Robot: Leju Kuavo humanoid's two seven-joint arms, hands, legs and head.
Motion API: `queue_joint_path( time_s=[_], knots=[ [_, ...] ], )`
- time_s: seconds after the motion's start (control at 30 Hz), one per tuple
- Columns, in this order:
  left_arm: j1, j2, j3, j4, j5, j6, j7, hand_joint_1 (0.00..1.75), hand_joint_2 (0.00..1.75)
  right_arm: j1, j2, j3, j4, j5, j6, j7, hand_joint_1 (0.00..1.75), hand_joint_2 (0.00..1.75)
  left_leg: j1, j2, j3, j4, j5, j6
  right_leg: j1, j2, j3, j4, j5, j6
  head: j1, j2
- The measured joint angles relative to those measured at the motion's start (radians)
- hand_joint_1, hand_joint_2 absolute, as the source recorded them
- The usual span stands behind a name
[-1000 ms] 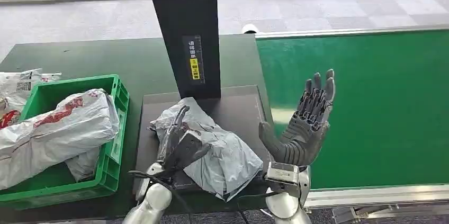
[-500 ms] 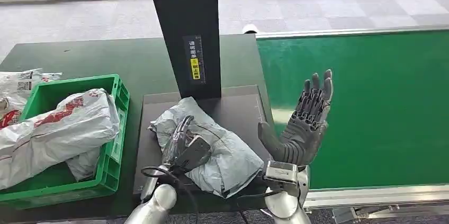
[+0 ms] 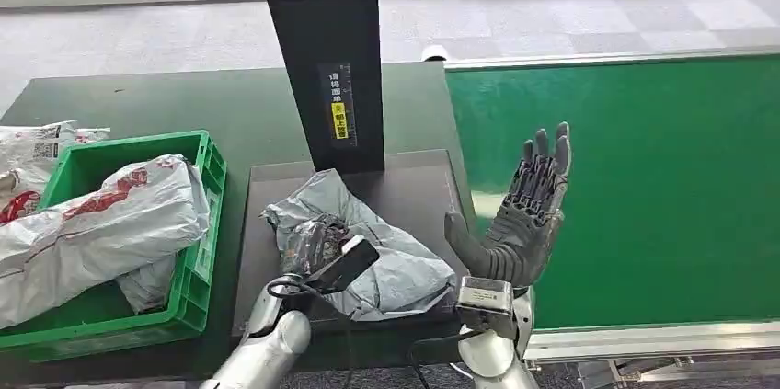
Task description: Moved the parcel from conveyor to table for the left to box.
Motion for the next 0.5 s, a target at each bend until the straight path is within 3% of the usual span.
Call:
queue_joint_path(
  time_s=[0.23,0.33,0.4,0.5],
  knots=[
    [-0.003,0.019,0.007,0.008,-0.074,0.079,0.040,1.75,1.75,0.000,0.000,0.000,0.004,0.000,0.000,0.000,0.00,1.75,0.001,0.000,0.001,0.000,-0.001,-0.001,0.000,0.000,0.000,0.000,-0.001,0.000,0.000,0.000],
    [0.012,0.030,0.007,-0.010,-0.218,0.160,0.128,1.75,1.75,0.000,0.000,0.000,0.004,-0.002,0.000,0.000,0.00,1.75,0.001,0.001,0.001,0.000,-0.001,-0.001,0.000,0.001,-0.001,0.000,-0.001,0.000,0.000,0.000],
    [0.066,0.039,0.023,-0.134,-0.385,0.181,0.177,1.75,1.75,0.000,0.000,0.000,0.004,-0.004,0.000,0.000,0.00,1.75,0.000,0.004,0.000,0.000,-0.001,-0.002,0.001,0.004,-0.003,0.000,-0.001,0.000,0.000,0.000],
    [0.153,0.045,0.092,-0.381,-0.490,0.186,0.083,1.75,1.75,0.001,0.000,0.000,0.004,-0.009,0.000,0.000,0.00,1.75,0.001,0.003,0.002,0.000,0.003,-0.002,0.002,0.003,-0.010,0.000,0.002,-0.001,0.000,0.000]
  ],
)
